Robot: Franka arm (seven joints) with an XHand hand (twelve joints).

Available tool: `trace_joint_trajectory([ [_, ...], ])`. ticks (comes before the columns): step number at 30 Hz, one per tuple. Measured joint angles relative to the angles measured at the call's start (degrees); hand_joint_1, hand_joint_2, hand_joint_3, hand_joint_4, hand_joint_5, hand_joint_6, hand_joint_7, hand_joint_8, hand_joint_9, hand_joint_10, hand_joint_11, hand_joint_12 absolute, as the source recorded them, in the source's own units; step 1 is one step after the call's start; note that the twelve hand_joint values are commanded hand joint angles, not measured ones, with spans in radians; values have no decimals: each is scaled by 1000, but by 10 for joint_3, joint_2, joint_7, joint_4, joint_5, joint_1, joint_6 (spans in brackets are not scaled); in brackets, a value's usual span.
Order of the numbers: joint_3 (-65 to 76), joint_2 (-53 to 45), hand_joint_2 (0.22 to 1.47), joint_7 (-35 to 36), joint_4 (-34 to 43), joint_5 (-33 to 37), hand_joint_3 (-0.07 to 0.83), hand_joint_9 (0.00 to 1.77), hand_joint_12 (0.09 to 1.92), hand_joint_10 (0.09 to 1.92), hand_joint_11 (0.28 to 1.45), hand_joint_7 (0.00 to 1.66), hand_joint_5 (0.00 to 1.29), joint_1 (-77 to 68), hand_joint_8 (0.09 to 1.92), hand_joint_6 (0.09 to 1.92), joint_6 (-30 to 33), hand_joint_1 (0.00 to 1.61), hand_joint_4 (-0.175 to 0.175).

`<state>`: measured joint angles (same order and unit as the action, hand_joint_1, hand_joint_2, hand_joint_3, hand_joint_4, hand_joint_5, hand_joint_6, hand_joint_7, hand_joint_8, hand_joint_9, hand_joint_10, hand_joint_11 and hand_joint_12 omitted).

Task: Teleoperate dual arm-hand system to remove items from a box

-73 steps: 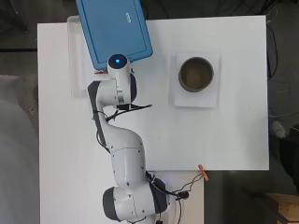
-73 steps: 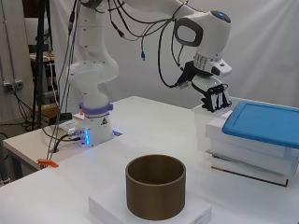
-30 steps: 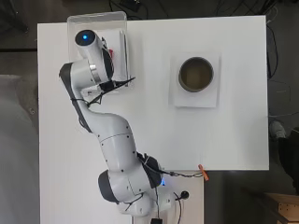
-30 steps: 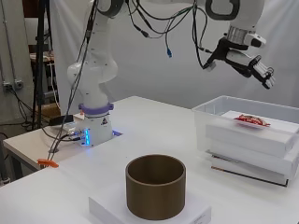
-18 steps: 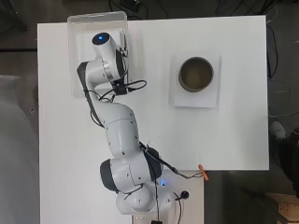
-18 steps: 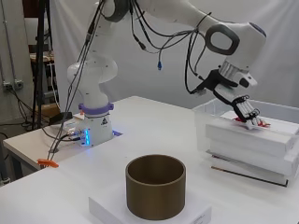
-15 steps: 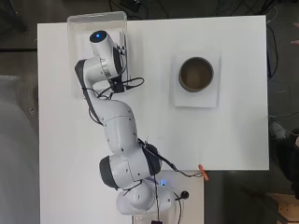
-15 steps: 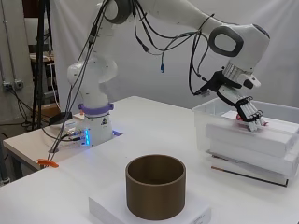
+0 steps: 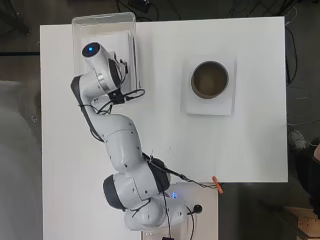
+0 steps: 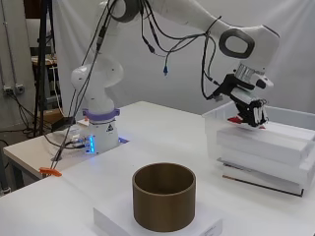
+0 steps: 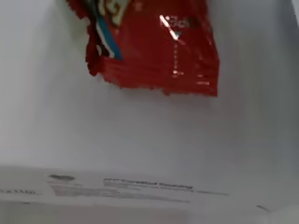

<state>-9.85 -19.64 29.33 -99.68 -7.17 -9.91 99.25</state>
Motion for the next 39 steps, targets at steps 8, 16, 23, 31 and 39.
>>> trace_joint_trajectory([
  [8, 7, 52, 1114, 2, -33, 44, -3, 1386, 1743, 1920, 874, 1188, 872, 2, 1920, 815, 69, 900, 153],
  [16, 9, 92, 929, 21, -32, 50, -14, 582, 675, 862, 449, 527, 495, 3, 812, 87, 63, 438, 101],
  [23, 4, 25, 804, 34, 56, 11, -2, 361, 87, 87, 418, 278, 241, -10, 87, 87, -63, 203, 124],
  [31, 8, -7, 817, 34, 8, -18, 4, 375, 87, 87, 448, 268, 244, -16, 87, 87, -46, 191, 121],
  [39, 6, 0, 1084, 15, -22, -40, 3, 1293, 1431, 1537, 923, 1087, 882, -20, 1525, 840, 16, 905, 156],
])
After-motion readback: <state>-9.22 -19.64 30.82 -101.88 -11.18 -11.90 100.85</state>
